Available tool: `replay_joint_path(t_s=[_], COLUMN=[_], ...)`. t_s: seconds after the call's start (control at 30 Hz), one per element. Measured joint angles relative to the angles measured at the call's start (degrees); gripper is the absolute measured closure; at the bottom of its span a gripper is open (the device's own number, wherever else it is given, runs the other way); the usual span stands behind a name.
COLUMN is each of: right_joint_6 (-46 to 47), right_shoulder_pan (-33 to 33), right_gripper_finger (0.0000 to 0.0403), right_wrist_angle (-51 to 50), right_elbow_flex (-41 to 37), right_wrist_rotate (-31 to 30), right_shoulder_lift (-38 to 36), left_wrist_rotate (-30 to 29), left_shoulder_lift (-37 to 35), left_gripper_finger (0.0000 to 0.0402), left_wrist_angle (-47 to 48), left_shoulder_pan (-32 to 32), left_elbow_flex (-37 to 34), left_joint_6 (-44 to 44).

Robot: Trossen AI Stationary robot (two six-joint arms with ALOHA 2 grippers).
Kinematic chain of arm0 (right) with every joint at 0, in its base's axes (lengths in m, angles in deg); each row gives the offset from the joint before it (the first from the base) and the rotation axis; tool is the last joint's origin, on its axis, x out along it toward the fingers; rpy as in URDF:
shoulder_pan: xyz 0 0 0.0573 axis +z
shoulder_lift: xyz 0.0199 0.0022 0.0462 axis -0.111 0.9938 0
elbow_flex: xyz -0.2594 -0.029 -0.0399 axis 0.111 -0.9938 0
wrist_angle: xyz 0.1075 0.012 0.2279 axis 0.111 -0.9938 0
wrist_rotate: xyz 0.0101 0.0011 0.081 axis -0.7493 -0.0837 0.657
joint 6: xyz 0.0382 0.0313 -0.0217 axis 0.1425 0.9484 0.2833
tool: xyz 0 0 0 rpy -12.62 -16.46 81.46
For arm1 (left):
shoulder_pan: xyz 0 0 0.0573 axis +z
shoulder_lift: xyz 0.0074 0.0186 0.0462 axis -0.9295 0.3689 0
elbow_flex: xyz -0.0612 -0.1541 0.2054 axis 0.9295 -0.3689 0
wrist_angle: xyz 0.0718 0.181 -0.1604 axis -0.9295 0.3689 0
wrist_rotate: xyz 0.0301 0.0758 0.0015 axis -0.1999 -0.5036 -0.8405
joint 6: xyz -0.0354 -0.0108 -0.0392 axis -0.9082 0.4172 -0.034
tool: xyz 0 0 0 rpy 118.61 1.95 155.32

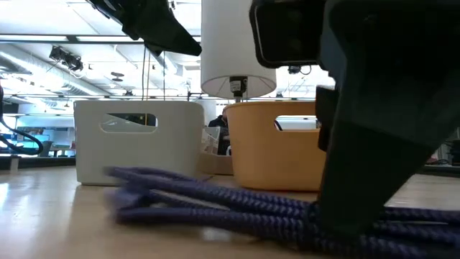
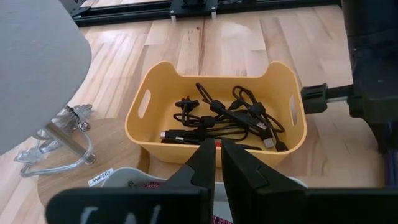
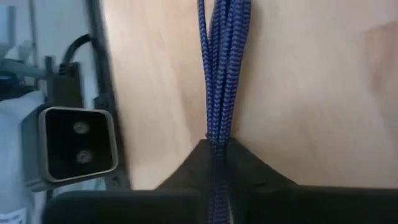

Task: Pick & Place USB Port
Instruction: Put the purple charger cable into the gray bin

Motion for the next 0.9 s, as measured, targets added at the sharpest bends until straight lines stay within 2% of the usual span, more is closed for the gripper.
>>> replay_joint_path(t_s=[0.27, 0.4, 0.63, 0.77, 0.9], right_joint_6=[-0.8, -2.1, -5.1, -6.7, -10.8], right_shoulder_pan=[-0.3, -0.2, 0.4, 1.1, 1.4], right_gripper_finger=[0.0397, 0.0400, 0.0401, 0.0402, 0.0402], right_wrist_angle=[0.4, -0.7, -13.5, -22.3, -25.9], right_elbow_flex=[-0.2, -0.2, -0.2, -0.2, -0.2], right_wrist_rotate=[3.6, 2.7, -7.8, -16.9, -28.1], right_shoulder_lift=[-0.8, -5.2, -17.0, -23.7, -29.6], left_wrist_rotate=[0.0, 0.0, 0.0, 0.0, 0.0], left_shoulder_lift=[0.0, 0.0, 0.0, 0.0, 0.0], left_gripper_finger=[0.0369, 0.0369, 0.0369, 0.0369, 0.0369], left_wrist_angle=[0.0, -0.1, -0.7, -3.3, -9.4], left_shoulder_pan=[0.0, 0.0, 0.0, 0.0, 0.0], left_elbow_flex=[0.0, 0.0, 0.0, 0.0, 0.0], left_joint_6=[0.0, 0.0, -0.1, -0.1, -0.1])
